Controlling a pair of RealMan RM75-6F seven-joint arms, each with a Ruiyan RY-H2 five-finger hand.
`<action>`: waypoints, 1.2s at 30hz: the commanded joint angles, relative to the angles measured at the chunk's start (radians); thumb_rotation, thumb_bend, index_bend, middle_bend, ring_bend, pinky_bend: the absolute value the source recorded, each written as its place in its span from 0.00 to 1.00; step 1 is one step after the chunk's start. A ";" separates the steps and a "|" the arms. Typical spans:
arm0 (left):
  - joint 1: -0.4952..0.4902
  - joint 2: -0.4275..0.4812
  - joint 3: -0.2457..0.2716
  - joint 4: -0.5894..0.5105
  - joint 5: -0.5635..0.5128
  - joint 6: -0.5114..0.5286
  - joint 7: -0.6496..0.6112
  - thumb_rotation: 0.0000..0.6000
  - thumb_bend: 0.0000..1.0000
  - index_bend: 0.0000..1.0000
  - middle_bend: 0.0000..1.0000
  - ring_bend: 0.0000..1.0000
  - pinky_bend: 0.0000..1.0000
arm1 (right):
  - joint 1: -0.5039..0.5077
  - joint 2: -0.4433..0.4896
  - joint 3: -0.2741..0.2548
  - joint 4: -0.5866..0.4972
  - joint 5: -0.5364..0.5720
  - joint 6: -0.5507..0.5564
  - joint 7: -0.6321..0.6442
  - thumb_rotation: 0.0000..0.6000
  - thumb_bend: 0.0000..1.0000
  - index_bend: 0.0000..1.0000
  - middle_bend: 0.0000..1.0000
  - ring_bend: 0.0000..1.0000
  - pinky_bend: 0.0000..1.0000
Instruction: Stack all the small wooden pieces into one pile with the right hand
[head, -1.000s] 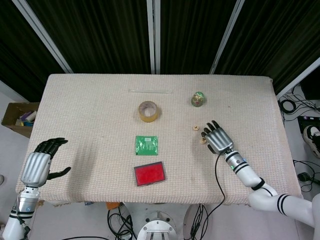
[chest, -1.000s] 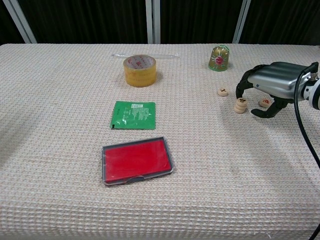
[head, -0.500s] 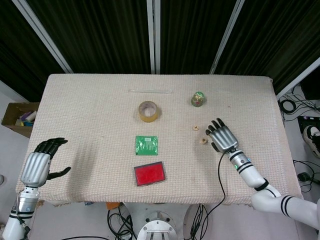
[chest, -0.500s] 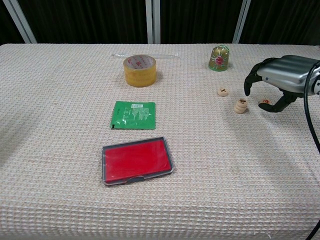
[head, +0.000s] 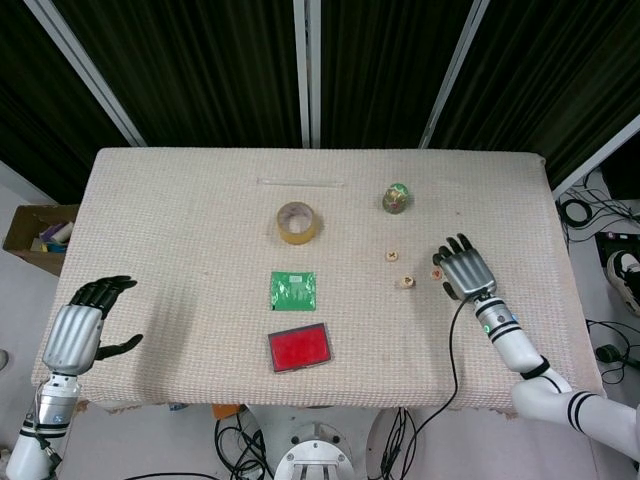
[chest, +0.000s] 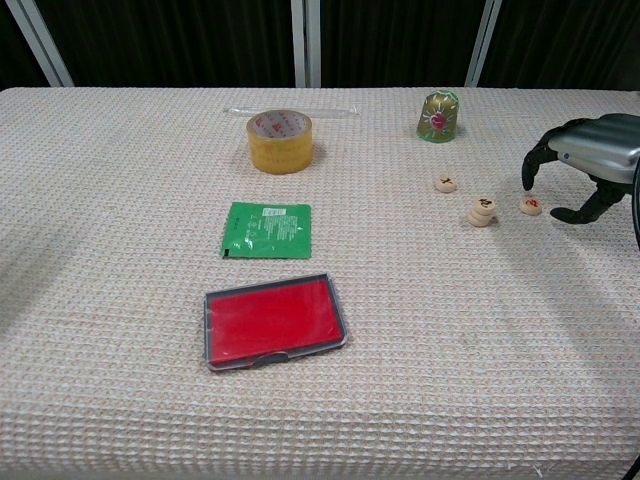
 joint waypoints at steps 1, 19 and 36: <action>0.001 0.002 0.000 -0.003 -0.002 0.000 0.003 1.00 0.00 0.22 0.20 0.18 0.23 | 0.009 -0.017 0.002 0.022 -0.009 -0.008 0.007 1.00 0.29 0.38 0.27 0.09 0.12; -0.001 0.004 -0.002 -0.006 -0.007 -0.007 0.008 1.00 0.00 0.22 0.20 0.18 0.23 | 0.028 -0.058 0.011 0.086 -0.012 -0.037 0.013 1.00 0.32 0.49 0.31 0.09 0.12; 0.000 0.009 -0.003 -0.013 -0.002 -0.002 0.011 1.00 0.00 0.22 0.20 0.18 0.23 | 0.050 0.095 0.017 -0.194 -0.085 0.002 -0.041 1.00 0.34 0.53 0.33 0.09 0.12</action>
